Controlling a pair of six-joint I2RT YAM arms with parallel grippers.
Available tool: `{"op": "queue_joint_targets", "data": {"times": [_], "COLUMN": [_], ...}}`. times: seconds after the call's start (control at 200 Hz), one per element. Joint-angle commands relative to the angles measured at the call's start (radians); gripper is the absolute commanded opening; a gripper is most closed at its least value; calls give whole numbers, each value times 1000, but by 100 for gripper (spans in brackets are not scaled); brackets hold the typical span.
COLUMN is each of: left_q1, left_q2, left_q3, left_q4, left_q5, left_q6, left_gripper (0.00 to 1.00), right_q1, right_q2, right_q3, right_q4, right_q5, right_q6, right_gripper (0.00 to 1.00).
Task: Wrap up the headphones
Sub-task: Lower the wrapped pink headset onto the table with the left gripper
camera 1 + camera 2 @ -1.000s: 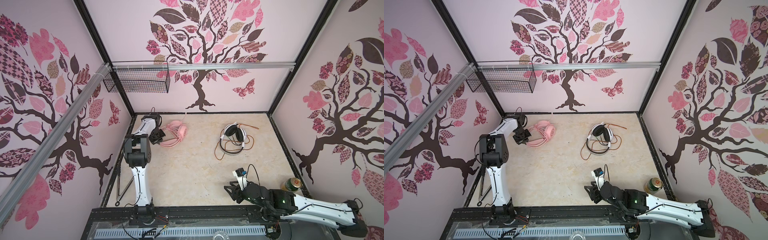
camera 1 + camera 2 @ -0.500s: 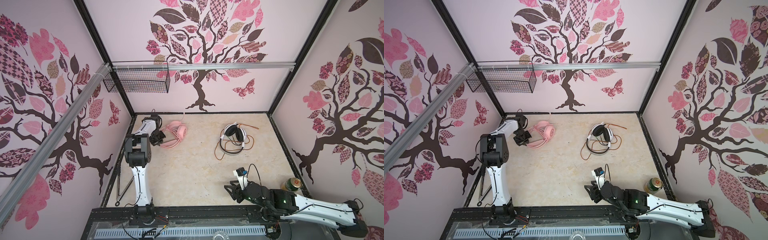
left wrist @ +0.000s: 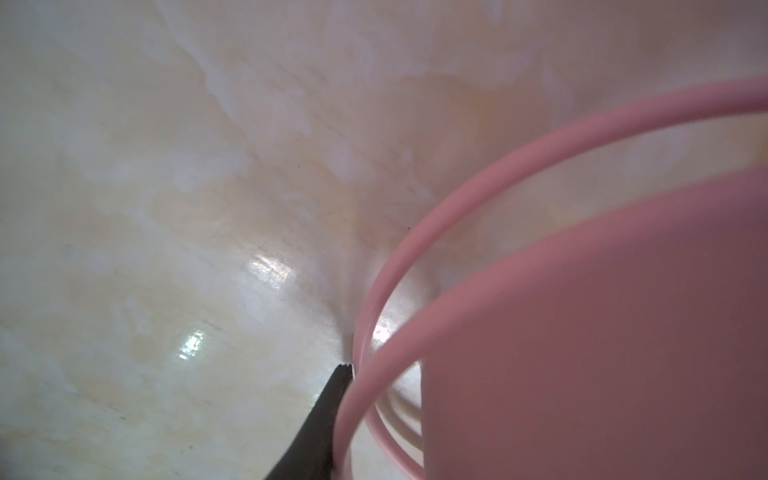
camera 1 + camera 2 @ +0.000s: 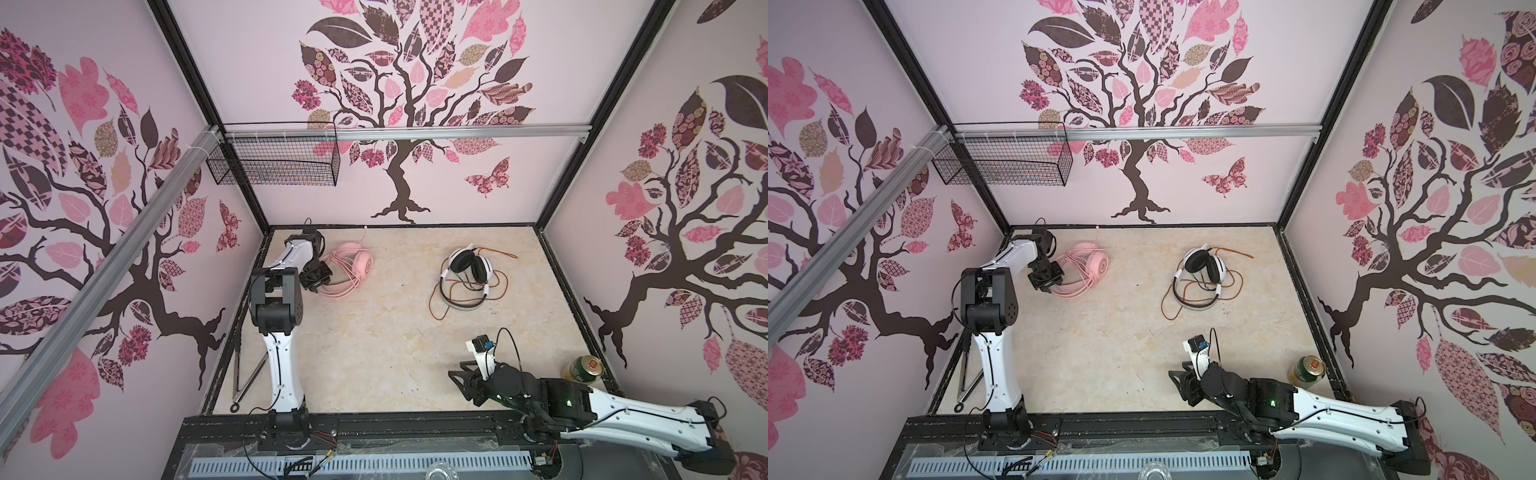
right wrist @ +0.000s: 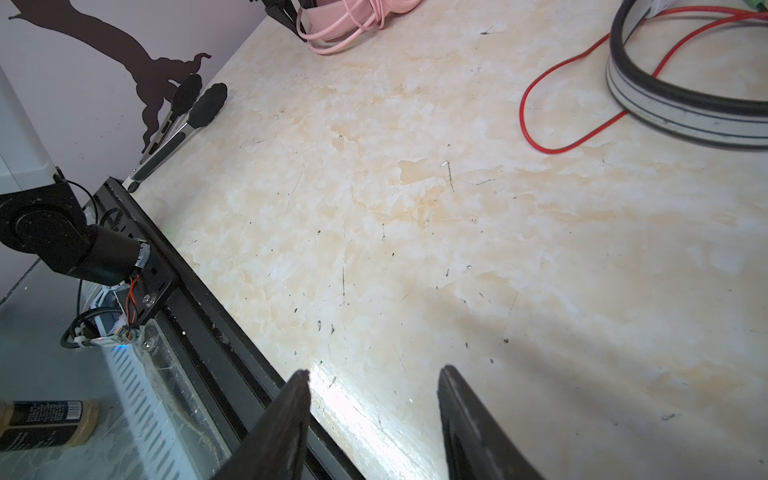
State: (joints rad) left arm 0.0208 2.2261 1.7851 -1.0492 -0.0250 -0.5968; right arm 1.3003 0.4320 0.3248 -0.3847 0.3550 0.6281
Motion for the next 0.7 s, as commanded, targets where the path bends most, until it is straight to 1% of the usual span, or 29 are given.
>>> {"op": "queue_joint_targets", "data": {"times": [0.0, 0.095, 0.185, 0.35, 0.485, 0.58, 0.695], "left_q1": [2, 1, 1, 0, 0, 0, -1], "left_q2": [-1, -3, -6, -35, -86, -133, -203], "left_q3": [-13, -14, -12, -13, -8, -13, -33], "left_q4": [-7, -7, -9, -5, -15, -18, -22], "left_q5": [-19, -19, -19, -26, -24, -26, -19], "left_q6": [4, 6, 6, 6, 1, -8, -8], "left_gripper": [40, 43, 48, 55, 56, 56, 56], "right_q1": [-1, -1, -1, -1, -1, -6, -39], "right_q2": [7, 11, 14, 16, 31, 88, 194], "right_q3": [46, 51, 54, 59, 72, 99, 138], "right_q4": [-13, -13, -13, -13, -19, -39, -31], "right_q5": [15, 15, 16, 16, 21, 13, -50], "right_q6": [-8, -9, -10, -6, 0, 10, 3], "right_gripper": [53, 53, 53, 53, 53, 50, 49]}}
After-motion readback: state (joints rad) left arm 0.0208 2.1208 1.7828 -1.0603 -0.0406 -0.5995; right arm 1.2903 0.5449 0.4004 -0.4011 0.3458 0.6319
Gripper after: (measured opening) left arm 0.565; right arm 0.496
